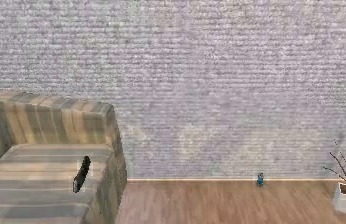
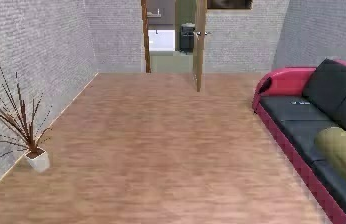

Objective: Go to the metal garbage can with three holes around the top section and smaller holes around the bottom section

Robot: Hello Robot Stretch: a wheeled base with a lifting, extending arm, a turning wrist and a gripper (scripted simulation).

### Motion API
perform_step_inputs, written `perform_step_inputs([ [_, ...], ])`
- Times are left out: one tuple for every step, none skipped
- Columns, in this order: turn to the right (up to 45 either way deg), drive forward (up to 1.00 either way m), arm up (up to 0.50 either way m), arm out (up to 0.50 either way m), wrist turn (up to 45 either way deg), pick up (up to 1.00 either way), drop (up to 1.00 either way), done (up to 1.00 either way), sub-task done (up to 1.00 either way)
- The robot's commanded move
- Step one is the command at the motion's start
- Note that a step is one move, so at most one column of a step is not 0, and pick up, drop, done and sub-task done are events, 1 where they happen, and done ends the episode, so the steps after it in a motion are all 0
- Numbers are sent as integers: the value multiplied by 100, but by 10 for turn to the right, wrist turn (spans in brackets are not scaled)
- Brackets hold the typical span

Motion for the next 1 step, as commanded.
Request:
perform_step_inputs([
  [450, 0, 0, 0, 0, 0, 0, 0, 0],
])
